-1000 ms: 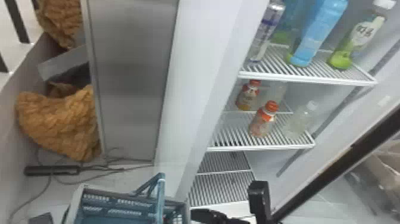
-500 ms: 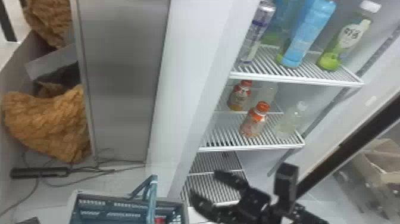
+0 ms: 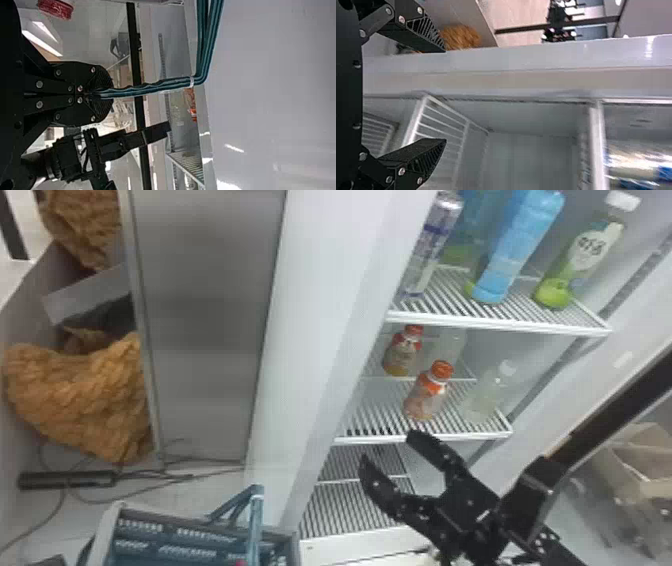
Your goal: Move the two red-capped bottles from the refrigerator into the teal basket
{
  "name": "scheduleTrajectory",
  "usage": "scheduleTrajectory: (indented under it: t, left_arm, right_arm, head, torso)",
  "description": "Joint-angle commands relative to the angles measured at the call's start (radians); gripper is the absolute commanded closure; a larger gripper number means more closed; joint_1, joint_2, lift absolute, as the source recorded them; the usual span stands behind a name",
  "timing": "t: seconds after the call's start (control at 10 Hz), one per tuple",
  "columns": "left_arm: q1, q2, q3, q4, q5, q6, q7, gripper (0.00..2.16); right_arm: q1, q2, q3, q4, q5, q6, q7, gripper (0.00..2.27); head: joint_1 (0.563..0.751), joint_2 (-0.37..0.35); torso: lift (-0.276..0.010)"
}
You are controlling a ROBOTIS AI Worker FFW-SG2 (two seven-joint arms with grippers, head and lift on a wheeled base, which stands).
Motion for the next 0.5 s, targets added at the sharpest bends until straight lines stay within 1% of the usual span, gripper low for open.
scheduleTrajectory:
  t: [0.0,0.2,0.4]
  left_arm:
    - [0.000,-0.001,-0.003,0.000,0.000,-0.002,0.000,1.16]
    - [0.002,-0.001,-0.005,0.000,0.000,-0.002,0.000,1.16]
    - [0.002,0.000,-0.015,0.000,0.000,-0.002,0.000,1.16]
  right_arm:
    - [0.003,0.018,-0.006,0.020,-0.001,-0.066,-0.016,0.24]
    - [-0.010,0.051,-0.004,0.096,0.001,-0.204,-0.077,0.24]
    - [-0.049,0.074,-0.002,0.231,-0.009,-0.363,-0.115,0.24]
  head:
    - [0.695,-0.350]
    - [0.695,-0.350]
    - [0.695,-0.350]
  torso:
    - [-0.224]
    - [-0.224]
    - [-0.224]
